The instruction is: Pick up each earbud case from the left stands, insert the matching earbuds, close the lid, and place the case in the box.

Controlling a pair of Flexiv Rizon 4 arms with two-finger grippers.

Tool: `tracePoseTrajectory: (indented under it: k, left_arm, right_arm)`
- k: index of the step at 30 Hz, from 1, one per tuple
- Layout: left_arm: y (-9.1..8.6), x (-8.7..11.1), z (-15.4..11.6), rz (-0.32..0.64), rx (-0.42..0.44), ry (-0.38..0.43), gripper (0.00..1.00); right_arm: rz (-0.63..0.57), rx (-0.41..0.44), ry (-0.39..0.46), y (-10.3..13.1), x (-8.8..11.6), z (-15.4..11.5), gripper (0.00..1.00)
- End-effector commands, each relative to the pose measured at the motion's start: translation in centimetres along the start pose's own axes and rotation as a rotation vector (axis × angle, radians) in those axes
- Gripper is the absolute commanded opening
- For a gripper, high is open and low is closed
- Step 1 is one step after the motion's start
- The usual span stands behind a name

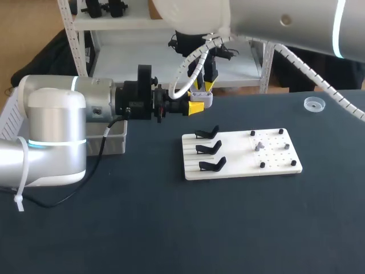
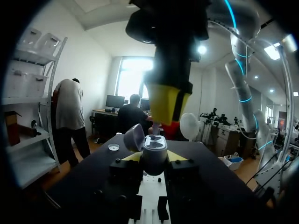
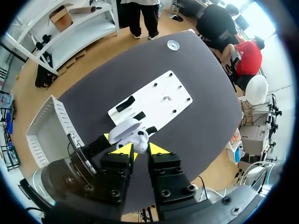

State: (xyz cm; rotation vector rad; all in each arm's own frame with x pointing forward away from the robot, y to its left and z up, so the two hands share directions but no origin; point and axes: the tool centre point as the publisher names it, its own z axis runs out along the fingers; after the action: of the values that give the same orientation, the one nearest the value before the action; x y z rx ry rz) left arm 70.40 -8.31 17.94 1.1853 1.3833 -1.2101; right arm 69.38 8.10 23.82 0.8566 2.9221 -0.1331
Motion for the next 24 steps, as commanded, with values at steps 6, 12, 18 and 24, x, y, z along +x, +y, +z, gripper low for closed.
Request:
tracePoseTrajectory:
  k: [6,12,18,24]
  left_arm:
    - [-0.1,0.1,0.0,0.002,-0.002,-0.003,0.0]
    - [-0.1,0.1,0.0,0.002,-0.002,-0.003,0.0]
    - [-0.1,0.1,0.0,0.002,-0.002,-0.003,0.0]
    - [-0.1,0.1,0.0,0.002,-0.002,-0.003,0.0]
  right_arm:
    - [0.008,-0.004,0.004,0.1,0.0,0.3,0.0]
    - [0.011,-0.006,0.008,0.0,0.0,0.6,0.0]
    - [0.014,-0.005,0.009,-0.1,-0.1,0.9,0.0]
    - [0.012,-0.004,0.013,-0.1,0.0,1.2,0.0]
